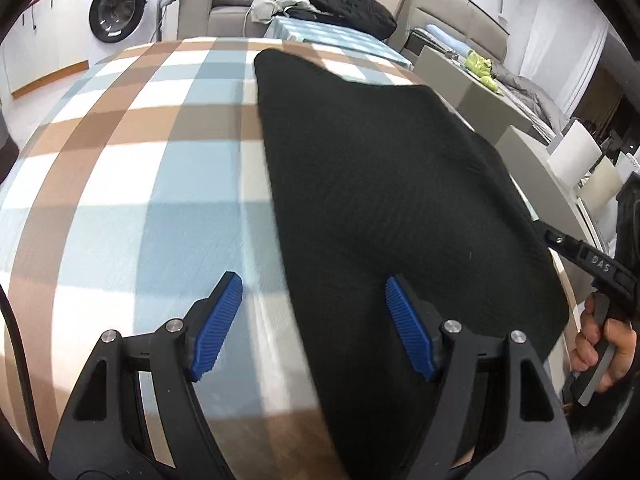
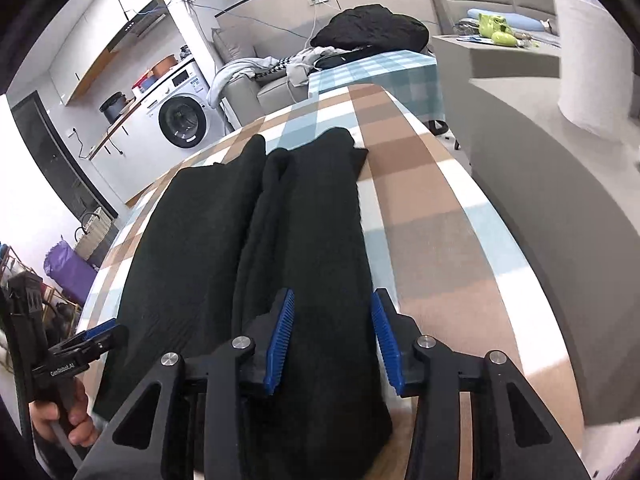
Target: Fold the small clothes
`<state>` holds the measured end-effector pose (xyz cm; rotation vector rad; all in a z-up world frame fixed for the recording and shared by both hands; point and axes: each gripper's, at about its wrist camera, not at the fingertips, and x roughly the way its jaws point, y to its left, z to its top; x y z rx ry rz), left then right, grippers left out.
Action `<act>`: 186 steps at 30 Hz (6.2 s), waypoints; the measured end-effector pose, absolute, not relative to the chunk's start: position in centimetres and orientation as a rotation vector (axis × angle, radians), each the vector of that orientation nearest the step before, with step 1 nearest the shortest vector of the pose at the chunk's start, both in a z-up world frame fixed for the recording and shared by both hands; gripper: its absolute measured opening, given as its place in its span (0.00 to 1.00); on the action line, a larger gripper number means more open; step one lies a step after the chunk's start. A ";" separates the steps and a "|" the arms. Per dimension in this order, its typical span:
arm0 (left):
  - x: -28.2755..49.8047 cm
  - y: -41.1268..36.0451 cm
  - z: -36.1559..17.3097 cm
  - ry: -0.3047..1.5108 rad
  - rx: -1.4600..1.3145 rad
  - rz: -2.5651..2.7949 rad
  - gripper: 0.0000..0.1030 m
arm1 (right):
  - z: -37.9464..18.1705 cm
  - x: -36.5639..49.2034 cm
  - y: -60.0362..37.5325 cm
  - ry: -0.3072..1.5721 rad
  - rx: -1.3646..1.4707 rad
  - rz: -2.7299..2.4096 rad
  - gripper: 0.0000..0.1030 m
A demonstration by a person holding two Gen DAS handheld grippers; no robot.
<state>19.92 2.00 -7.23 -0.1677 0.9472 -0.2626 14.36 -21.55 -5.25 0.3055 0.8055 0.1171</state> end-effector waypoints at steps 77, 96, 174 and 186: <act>13.1 7.7 -5.6 0.910 -0.226 -0.276 0.63 | -6.9 13.9 -13.7 0.953 0.351 0.564 0.37; 9.5 7.1 -6.8 0.946 -0.117 -0.272 0.63 | -6.3 12.7 -13.9 0.942 0.316 0.559 0.19; 20.3 9.9 -6.6 0.874 -0.135 -0.200 0.21 | -6.2 19.9 -10.7 0.912 0.254 0.315 0.26; 14.7 12.5 -3.8 0.723 -0.175 -0.104 0.65 | -3.1 15.8 -11.6 0.793 0.190 0.286 0.67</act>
